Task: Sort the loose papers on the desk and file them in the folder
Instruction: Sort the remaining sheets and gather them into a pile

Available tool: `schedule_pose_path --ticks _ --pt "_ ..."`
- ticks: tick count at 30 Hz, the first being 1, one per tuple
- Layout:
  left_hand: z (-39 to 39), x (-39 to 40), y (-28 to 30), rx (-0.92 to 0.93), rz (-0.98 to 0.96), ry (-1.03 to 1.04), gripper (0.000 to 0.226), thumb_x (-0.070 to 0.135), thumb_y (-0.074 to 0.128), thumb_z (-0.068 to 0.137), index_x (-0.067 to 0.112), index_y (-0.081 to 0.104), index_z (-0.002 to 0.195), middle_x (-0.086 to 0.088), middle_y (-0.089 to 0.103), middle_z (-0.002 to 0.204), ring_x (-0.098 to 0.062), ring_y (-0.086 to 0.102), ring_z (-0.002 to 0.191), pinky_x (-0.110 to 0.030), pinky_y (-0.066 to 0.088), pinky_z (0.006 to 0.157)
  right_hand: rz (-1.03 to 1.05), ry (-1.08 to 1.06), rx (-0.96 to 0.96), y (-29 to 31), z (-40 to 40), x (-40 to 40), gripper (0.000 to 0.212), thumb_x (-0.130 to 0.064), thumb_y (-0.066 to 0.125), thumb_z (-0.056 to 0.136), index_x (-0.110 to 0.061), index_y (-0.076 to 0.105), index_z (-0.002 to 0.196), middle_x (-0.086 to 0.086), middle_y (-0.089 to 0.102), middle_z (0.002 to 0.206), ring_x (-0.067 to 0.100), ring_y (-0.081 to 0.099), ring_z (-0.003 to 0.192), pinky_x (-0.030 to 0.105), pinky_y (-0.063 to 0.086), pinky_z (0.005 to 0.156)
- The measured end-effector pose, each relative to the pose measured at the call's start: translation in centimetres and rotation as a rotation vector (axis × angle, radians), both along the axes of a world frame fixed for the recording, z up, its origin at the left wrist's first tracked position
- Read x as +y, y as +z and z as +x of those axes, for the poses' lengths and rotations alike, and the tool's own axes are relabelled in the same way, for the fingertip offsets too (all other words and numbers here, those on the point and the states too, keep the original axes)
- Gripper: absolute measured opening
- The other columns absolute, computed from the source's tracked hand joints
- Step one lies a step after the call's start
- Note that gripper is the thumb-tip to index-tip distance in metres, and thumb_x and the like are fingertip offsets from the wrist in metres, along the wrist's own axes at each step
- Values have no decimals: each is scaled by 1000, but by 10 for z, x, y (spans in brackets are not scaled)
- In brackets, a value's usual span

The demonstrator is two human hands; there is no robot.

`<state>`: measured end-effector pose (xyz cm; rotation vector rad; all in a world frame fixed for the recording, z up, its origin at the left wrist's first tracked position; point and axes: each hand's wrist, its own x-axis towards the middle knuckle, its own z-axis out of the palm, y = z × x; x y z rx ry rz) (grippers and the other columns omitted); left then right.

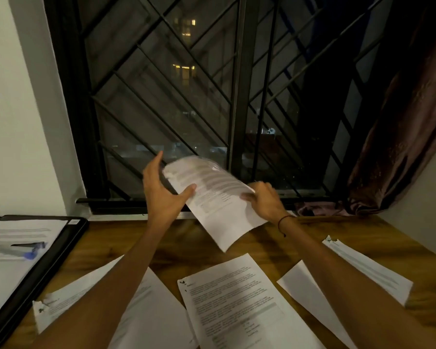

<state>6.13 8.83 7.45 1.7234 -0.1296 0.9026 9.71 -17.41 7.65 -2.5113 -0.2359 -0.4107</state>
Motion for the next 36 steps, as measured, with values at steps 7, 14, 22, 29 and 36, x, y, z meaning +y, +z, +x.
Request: schedule_pose_path --ticks 7,14,22,29,36 --pt "16 24 9 -2 457 -338 39 17 88 78 28 76 114 5 75 116 -7 66 118 -45 56 99 -606 87 -165 35 0 19 29 -27 59 102 -23 65 130 11 64 121 35 60 113 45 47 92" --pt "-1 37 -25 342 -108 -191 15 34 71 93 24 66 103 3 75 95 -4 74 72 -30 60 68 142 106 58 18 -1 -19 36 -29 81 88 -14 69 118 5 70 115 25 69 109 45 62 89" --pt "-4 35 -28 422 -254 -207 32 38 73 91 21 63 117 4 75 100 -11 74 84 -34 61 69 923 329 212 -35 -12 -1 54 -26 82 85 -15 60 133 7 72 124 28 71 114 55 58 96" --pt "-10 54 -44 410 -218 -171 21 37 74 91 28 65 107 7 74 98 -13 75 88 -35 62 72 975 272 191 -54 -15 34 56 -31 84 81 -18 61 130 5 72 123 26 69 114 48 60 93" --pt "-20 58 -70 489 -164 -133 29 47 64 95 25 62 114 7 71 102 -14 71 89 -27 56 68 832 32 229 -85 -14 49 54 -31 80 87 -12 54 131 5 67 120 27 64 112 44 56 92"
